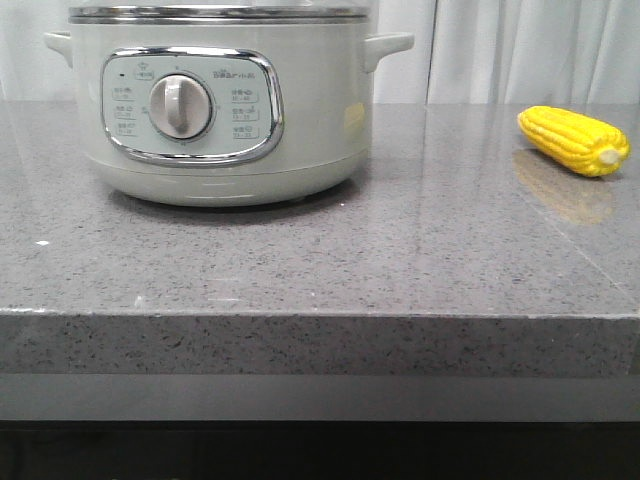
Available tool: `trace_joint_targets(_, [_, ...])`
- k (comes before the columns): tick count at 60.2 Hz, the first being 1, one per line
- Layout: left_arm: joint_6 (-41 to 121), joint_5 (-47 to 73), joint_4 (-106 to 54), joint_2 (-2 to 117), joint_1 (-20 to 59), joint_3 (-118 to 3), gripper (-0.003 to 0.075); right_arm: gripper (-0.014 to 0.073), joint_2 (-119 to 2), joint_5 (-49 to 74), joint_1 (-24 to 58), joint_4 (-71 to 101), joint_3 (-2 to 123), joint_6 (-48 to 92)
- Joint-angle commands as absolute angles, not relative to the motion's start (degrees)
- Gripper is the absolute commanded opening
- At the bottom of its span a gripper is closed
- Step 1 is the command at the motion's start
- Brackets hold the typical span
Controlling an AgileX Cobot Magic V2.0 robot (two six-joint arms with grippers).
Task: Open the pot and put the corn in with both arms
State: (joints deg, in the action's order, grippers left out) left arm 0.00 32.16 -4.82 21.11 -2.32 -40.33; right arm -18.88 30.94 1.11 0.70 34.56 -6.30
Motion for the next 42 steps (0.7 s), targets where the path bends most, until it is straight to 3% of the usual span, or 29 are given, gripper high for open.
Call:
trace_joint_targets(1, [-0.57,29.44,-5.21,24.33,-1.97,-42.42,-0.0020,-0.0120,-22.74,27.66,0.80,0.00,36.86,-5.99])
trace_joint_targets(27, [-0.46,26.28,-4.62,29.00,-1.97,-42.32,-0.0008,-0.0102,-27.31,27.90,0.80,-1.89,35.99,-4.13])
trace_joint_targets(33, [1.30,24.39,-4.53,29.20,-1.97,-42.32,0.0109,0.0027,-27.31,28.02,0.80,-2.40,35.99,-2.94])
trace_joint_targets(37, [1.30,23.47,-4.53,29.36,-1.97,-42.32,0.0263,0.0164,-27.31,28.06,0.80,-2.40,35.99,-2.94])
trace_joint_targets(42, [1.30,23.35,-4.94,29.67,-1.97,-42.32,0.0459,0.0399,-27.31,27.87,0.80,-2.40,35.99,-2.94])
